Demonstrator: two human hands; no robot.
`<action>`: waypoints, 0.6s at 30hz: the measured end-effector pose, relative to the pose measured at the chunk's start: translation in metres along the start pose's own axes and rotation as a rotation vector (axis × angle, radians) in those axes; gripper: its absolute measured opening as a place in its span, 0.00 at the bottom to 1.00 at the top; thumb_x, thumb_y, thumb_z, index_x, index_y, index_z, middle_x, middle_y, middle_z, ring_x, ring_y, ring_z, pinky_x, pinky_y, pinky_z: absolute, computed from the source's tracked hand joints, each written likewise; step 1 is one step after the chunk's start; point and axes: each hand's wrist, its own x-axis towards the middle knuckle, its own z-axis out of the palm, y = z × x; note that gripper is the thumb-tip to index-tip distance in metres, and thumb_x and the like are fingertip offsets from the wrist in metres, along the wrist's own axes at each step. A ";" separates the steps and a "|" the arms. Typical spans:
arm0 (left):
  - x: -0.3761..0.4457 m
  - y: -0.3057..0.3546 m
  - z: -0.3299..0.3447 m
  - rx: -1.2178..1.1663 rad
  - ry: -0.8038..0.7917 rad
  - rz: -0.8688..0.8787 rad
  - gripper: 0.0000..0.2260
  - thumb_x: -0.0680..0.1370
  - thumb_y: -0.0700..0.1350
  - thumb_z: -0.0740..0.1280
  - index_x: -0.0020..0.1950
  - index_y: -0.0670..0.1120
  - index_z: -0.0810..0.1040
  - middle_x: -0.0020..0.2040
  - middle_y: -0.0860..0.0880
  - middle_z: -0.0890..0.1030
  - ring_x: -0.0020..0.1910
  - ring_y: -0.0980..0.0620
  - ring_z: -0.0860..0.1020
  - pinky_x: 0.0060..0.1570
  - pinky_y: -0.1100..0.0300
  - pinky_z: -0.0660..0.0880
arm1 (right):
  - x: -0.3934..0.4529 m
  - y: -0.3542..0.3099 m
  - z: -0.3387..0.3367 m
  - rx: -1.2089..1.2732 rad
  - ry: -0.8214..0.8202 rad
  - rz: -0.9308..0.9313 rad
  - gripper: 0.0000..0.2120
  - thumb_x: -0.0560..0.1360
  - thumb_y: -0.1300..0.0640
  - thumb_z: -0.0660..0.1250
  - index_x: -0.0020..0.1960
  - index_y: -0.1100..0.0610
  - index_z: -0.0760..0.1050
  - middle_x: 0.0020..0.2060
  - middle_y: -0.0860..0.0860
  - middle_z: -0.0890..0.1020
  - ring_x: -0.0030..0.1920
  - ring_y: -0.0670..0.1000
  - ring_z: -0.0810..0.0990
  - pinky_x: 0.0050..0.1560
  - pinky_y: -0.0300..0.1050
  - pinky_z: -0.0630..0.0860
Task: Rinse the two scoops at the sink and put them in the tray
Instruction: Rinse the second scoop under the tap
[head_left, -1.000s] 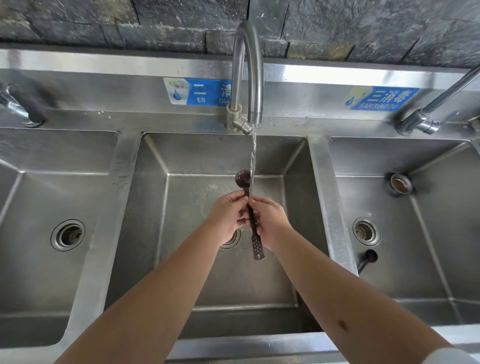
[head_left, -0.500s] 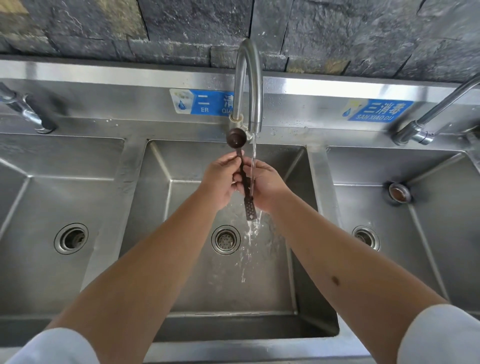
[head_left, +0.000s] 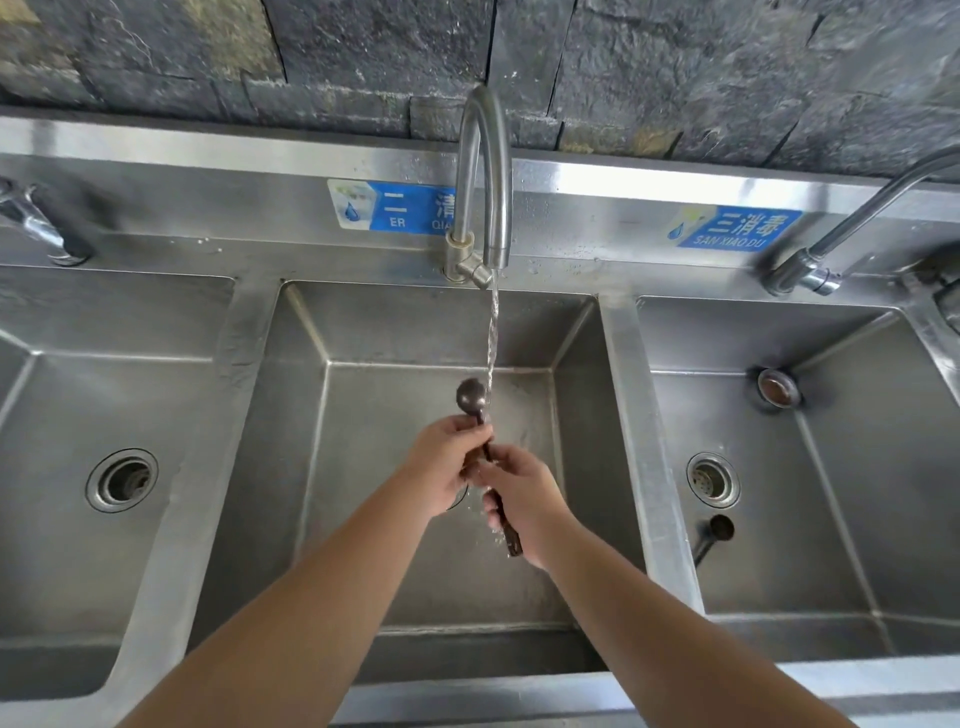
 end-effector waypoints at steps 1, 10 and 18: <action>-0.002 -0.008 -0.001 0.014 -0.004 -0.027 0.05 0.78 0.38 0.66 0.42 0.43 0.78 0.35 0.45 0.76 0.26 0.52 0.72 0.27 0.60 0.66 | -0.005 0.007 -0.003 0.065 -0.006 0.039 0.08 0.80 0.64 0.62 0.56 0.60 0.77 0.35 0.55 0.79 0.26 0.48 0.72 0.25 0.41 0.68; -0.013 -0.013 0.003 -0.169 -0.013 -0.024 0.09 0.81 0.38 0.61 0.58 0.43 0.77 0.40 0.43 0.80 0.36 0.49 0.79 0.27 0.61 0.76 | -0.024 0.024 -0.021 0.283 -0.058 0.161 0.07 0.80 0.67 0.60 0.51 0.63 0.77 0.32 0.56 0.77 0.26 0.51 0.73 0.25 0.40 0.69; -0.011 0.020 0.014 0.023 -0.025 0.075 0.08 0.81 0.37 0.60 0.48 0.41 0.78 0.34 0.43 0.73 0.21 0.54 0.70 0.19 0.63 0.67 | 0.001 -0.023 -0.004 0.381 -0.101 0.053 0.10 0.80 0.66 0.60 0.51 0.58 0.79 0.30 0.55 0.78 0.25 0.50 0.75 0.24 0.38 0.70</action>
